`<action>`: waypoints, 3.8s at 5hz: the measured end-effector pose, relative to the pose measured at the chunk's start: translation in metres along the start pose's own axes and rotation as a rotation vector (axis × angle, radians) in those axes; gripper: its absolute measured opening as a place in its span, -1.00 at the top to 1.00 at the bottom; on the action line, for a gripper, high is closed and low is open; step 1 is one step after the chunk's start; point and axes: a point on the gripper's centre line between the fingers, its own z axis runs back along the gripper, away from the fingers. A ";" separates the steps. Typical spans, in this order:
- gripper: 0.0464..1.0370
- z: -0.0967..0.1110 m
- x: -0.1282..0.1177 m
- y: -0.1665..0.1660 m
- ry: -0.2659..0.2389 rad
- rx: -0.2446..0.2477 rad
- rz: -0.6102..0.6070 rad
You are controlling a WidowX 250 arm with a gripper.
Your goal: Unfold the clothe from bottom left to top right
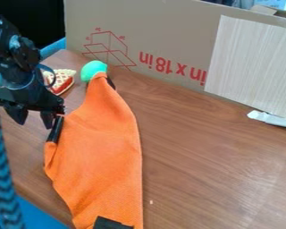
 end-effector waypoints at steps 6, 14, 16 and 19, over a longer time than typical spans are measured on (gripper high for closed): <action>-0.92 0.009 0.005 -0.013 0.023 -0.067 -0.030; 0.99 0.015 0.008 -0.036 0.189 -0.122 0.004; 0.99 0.047 0.032 -0.085 0.214 -0.142 0.037; 0.99 0.023 0.038 -0.203 0.286 -0.039 0.014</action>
